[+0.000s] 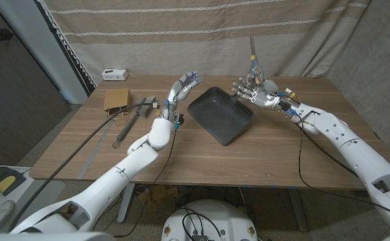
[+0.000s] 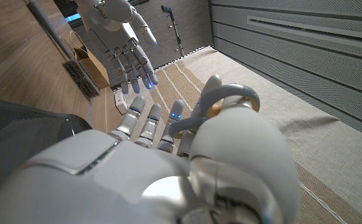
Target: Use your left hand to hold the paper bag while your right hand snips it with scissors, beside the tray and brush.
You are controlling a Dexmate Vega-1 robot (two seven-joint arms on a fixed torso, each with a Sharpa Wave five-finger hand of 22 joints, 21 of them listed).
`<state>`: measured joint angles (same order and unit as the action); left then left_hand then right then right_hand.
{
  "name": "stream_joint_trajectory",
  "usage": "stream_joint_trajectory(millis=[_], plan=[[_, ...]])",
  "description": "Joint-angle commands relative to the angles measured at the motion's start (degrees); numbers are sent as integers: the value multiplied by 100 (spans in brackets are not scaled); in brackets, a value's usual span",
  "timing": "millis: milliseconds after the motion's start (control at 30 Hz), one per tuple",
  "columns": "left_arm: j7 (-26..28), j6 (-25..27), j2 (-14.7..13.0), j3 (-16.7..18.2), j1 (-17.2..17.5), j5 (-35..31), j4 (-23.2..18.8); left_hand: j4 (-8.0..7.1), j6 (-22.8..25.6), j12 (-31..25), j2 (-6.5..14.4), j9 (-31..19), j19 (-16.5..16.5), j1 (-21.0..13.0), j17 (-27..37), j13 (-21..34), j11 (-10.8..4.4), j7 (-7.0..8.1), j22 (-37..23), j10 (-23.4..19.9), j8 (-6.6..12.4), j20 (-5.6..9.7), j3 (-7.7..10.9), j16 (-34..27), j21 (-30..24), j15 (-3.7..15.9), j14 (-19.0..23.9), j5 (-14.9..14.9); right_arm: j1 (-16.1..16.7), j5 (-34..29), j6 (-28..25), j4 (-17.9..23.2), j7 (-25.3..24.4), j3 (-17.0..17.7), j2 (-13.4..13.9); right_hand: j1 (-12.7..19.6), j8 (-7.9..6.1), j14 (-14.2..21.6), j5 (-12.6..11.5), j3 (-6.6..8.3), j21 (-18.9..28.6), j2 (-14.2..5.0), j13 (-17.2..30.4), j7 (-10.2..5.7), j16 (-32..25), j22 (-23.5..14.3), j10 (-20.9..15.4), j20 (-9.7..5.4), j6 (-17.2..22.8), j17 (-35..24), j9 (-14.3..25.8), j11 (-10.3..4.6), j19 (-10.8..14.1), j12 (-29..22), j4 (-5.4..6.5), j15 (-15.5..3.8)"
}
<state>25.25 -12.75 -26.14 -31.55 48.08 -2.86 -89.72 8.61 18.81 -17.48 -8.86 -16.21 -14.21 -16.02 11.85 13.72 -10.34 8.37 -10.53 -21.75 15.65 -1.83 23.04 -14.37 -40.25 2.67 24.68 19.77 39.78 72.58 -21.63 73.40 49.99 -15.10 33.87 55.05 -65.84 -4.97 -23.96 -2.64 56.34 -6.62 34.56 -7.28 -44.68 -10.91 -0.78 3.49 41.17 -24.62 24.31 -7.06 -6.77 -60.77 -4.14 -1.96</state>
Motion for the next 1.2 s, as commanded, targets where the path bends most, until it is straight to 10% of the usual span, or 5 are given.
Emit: stream_joint_trajectory(millis=[33, 500, 1200], plan=[[31, 9, -10, 4, 41, -14, -36, -10, 51, 15, 0, -14, -39, -51, 23, 33, 17, -17, -26, -26, -4, -1, -11, 9, 8, 702, 36, 10, 7, 164, -76, -69, 113, 68, -169, 16, 25, -57, -48, -45, -29, 36, -57, 9, 18, 8, 31, -4, 61, 19, -42, 0, -70, 71, -25, -639], [35, 11, -24, 17, 82, -12, -86, -14, 63, 27, 3, -1, -45, -54, 25, 37, -5, -23, -27, -27, -10, -1, -21, 8, 29, 705, 44, 8, 79, 241, -35, -20, 101, 139, -264, -40, 38, -87, -67, -100, -65, 24, -230, 30, 7, 30, -25, 0, -13, 86, -45, 14, -74, 244, -3, -631], [75, 59, -45, 24, 140, -62, -172, -20, 77, 44, 10, 19, -61, -59, 25, 44, -11, -31, -30, -36, -20, -2, -35, 17, 58, 699, 37, 4, -35, -174, 334, -136, 456, -10, -174, -454, 81, -349, -180, -574, -265, 459, -706, 126, 225, 49, 227, 187, -956, 413, 313, 253, -136, 854, 84, -241]])
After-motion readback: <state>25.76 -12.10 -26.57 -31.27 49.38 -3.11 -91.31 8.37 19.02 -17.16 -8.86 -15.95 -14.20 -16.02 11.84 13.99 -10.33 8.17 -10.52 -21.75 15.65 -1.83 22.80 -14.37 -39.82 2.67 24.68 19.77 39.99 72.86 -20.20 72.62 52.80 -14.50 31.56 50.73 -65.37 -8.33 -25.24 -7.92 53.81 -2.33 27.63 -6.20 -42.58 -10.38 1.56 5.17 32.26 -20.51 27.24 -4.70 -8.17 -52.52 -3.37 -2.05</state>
